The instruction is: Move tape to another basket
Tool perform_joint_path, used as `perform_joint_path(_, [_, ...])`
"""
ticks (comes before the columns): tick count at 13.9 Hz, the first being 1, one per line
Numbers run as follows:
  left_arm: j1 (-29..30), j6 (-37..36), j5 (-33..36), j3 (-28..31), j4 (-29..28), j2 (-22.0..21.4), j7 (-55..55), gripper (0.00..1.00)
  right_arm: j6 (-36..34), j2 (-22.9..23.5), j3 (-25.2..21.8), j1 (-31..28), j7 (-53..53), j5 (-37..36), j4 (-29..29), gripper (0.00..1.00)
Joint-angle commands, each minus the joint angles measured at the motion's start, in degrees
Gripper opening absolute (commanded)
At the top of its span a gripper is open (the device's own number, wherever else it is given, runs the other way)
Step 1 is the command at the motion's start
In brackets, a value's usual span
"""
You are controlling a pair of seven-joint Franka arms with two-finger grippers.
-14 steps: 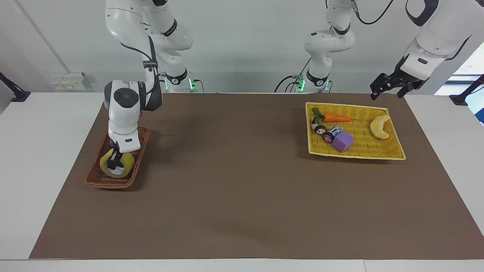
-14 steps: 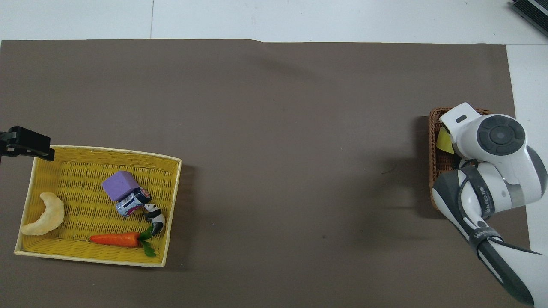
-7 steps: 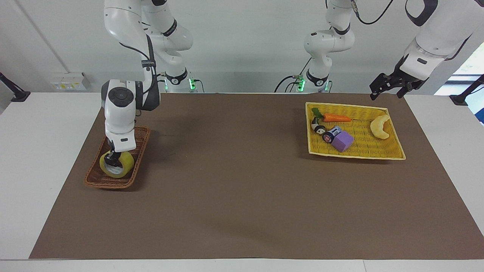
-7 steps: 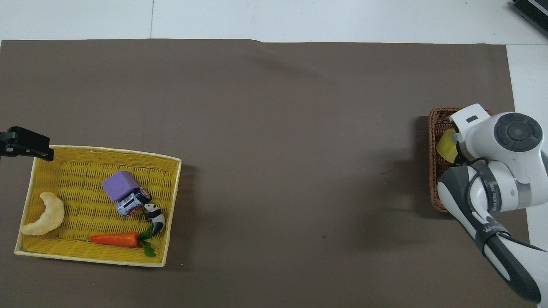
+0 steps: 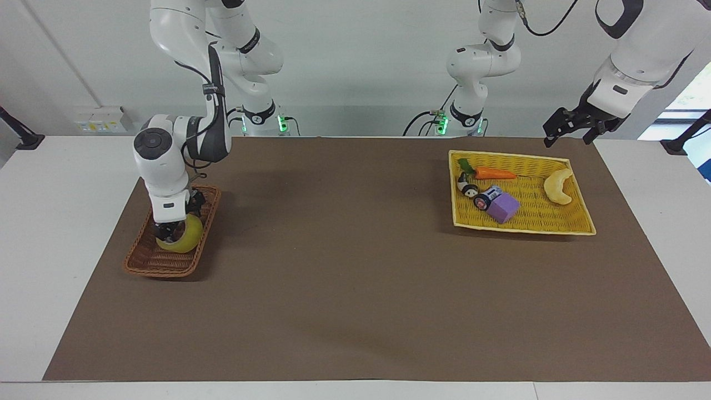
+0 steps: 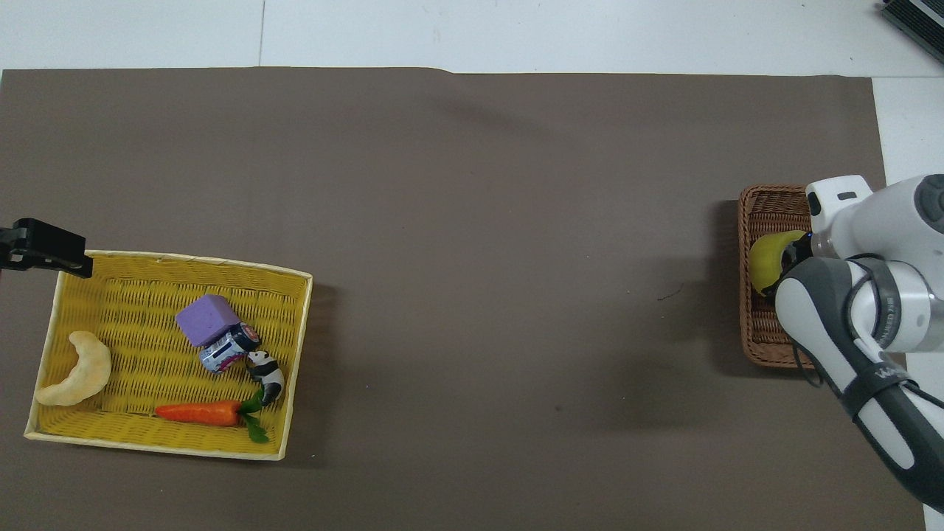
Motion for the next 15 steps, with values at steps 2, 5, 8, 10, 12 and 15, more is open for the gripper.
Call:
perform_joint_path(2, [0.75,-0.83,-0.83,-0.3,-0.11,-0.6,-0.64,1.0,-5.39,-0.63,0.07,-2.41,11.24,12.27,0.69,1.0])
perform_joint_path(5, [0.84,-0.83,-0.83,-0.3,-0.11,-0.6,-0.55,1.0,-6.9,-0.98,-0.11,-3.2,22.76,18.56,2.45,1.0])
perform_joint_path(8, [0.75,-0.83,-0.83,-0.3,-0.11,-0.6,-0.64,1.0,-7.07,-1.51,-0.11,-0.49,32.7,16.11,4.82,1.0])
perform_joint_path(10, [0.84,-0.83,-0.83,-0.3,-0.11,-0.6,-0.55,1.0,-6.99,-2.64,-0.03,2.15,40.42,9.98,5.26,1.0])
perform_joint_path(12, [0.84,-0.83,-0.83,-0.3,-0.11,-0.6,-0.64,1.0,-7.25,-4.31,0.06,5.66,50.87,6.96,5.62,1.0])
perform_joint_path(15, [0.75,-0.83,-0.83,-0.3,-0.11,-0.6,-0.63,1.0,-10.14,-8.09,-0.02,9.27,58.29,6.7,5.53,1.0])
